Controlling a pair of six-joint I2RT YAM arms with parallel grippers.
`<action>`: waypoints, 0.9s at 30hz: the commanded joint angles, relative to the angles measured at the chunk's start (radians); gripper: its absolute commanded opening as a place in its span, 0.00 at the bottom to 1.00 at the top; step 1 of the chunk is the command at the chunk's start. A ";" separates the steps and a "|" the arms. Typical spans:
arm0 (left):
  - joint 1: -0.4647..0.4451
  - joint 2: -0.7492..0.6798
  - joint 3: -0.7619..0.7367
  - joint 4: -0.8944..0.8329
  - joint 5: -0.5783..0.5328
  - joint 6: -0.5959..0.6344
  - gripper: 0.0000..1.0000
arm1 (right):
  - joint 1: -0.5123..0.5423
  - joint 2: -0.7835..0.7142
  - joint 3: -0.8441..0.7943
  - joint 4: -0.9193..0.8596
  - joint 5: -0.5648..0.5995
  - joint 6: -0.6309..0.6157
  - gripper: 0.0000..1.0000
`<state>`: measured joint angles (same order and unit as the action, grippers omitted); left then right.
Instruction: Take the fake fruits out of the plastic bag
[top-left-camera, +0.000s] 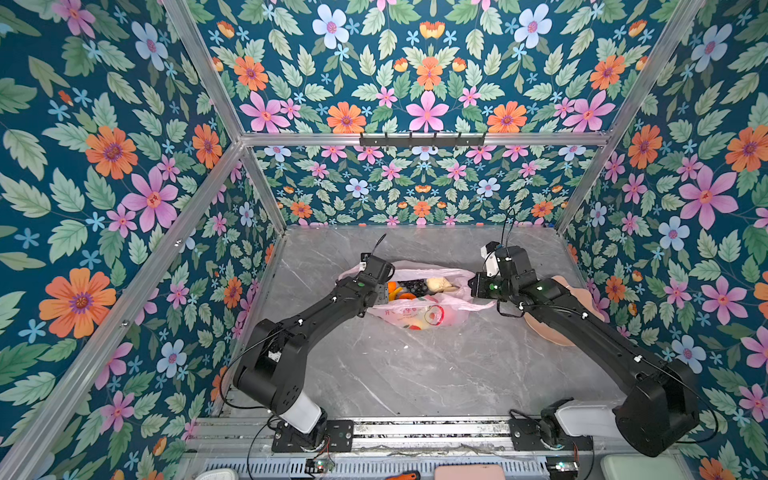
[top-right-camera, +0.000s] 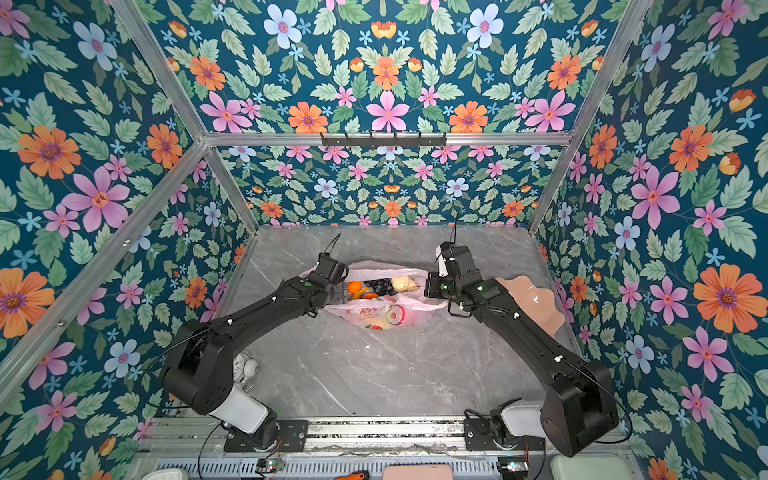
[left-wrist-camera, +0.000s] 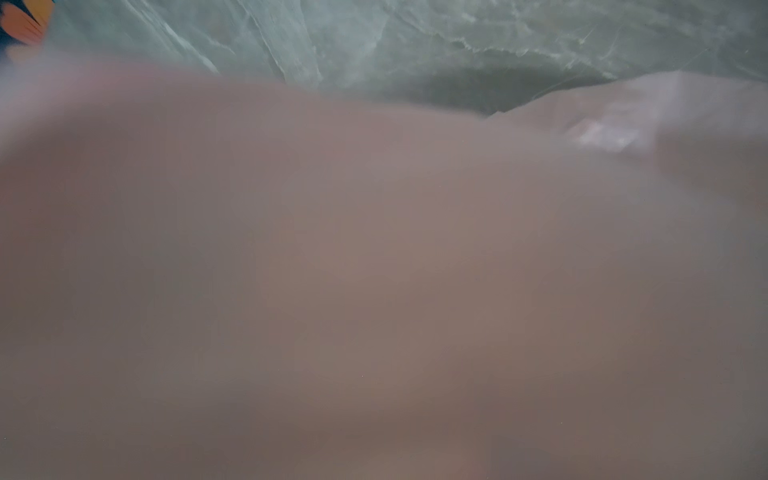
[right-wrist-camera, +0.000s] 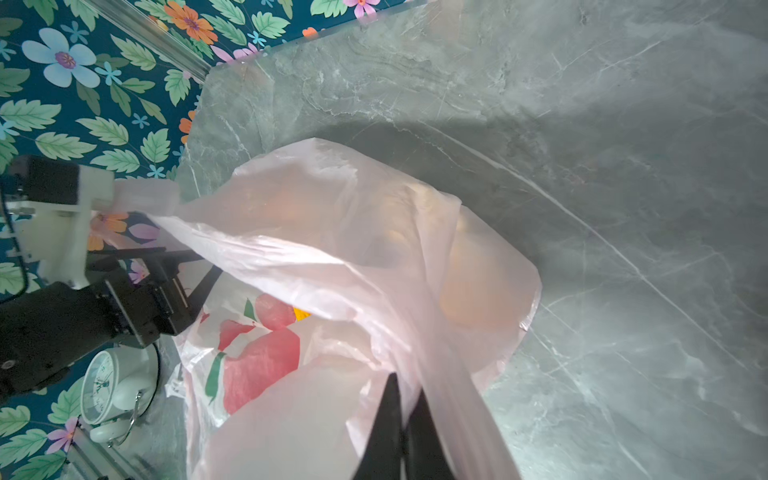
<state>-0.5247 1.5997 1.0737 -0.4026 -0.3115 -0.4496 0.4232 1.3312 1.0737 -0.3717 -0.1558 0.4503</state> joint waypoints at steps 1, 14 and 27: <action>0.038 0.047 -0.018 0.117 0.135 -0.008 0.81 | -0.003 -0.003 -0.006 0.030 -0.011 0.019 0.00; 0.176 -0.092 -0.245 0.399 0.434 -0.048 0.00 | -0.245 0.057 -0.100 0.228 -0.273 0.138 0.00; 0.102 -0.224 -0.316 0.499 0.491 -0.036 0.00 | -0.189 0.220 0.085 0.277 -0.290 0.131 0.00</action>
<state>-0.3977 1.3926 0.7544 0.0559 0.1810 -0.5045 0.2340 1.5379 1.1324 -0.0940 -0.4763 0.5972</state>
